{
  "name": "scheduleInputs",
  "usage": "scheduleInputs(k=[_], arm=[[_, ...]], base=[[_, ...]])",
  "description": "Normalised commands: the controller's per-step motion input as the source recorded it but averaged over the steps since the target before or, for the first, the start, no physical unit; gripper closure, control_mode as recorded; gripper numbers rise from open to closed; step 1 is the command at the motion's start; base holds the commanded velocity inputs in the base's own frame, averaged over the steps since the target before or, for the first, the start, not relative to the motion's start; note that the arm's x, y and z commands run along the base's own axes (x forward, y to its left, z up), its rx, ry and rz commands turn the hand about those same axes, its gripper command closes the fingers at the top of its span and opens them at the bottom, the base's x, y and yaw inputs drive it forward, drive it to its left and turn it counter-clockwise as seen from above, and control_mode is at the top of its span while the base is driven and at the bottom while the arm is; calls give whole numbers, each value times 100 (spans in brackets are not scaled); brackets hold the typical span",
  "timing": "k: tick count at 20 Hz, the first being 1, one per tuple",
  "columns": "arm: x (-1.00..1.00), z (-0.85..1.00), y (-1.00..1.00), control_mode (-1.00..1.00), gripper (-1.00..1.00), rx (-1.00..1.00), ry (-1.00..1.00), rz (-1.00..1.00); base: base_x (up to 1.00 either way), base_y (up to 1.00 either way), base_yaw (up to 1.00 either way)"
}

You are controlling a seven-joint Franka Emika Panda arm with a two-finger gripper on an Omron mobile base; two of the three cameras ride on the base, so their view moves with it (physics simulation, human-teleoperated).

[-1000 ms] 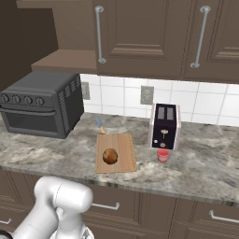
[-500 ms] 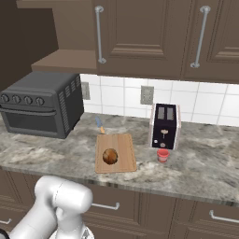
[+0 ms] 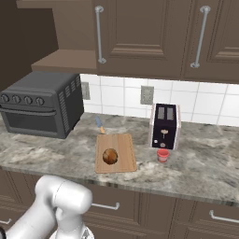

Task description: Pick the bread, place it on the cutting board, pick the jam, place it on the counter, and close the cabinet.

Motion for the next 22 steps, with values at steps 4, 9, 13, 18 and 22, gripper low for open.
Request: scheduleInputs(k=[4, 9, 13, 18, 22], arm=[[13, 0, 6, -100, -100, 0, -2, -7], [7, 0, 8, -100, -100, 0, -1, -5], [6, 0, 1, -100, -100, 0, -2, -5], [6, 0, 0, -100, -100, 0, -1, -7], [7, 0, 0, -100, -100, 0, -1, -5]], base=[[0, 0, 0], [0, 0, 0], [0, 0, 0], [0, 0, 0], [0, 0, 0]])
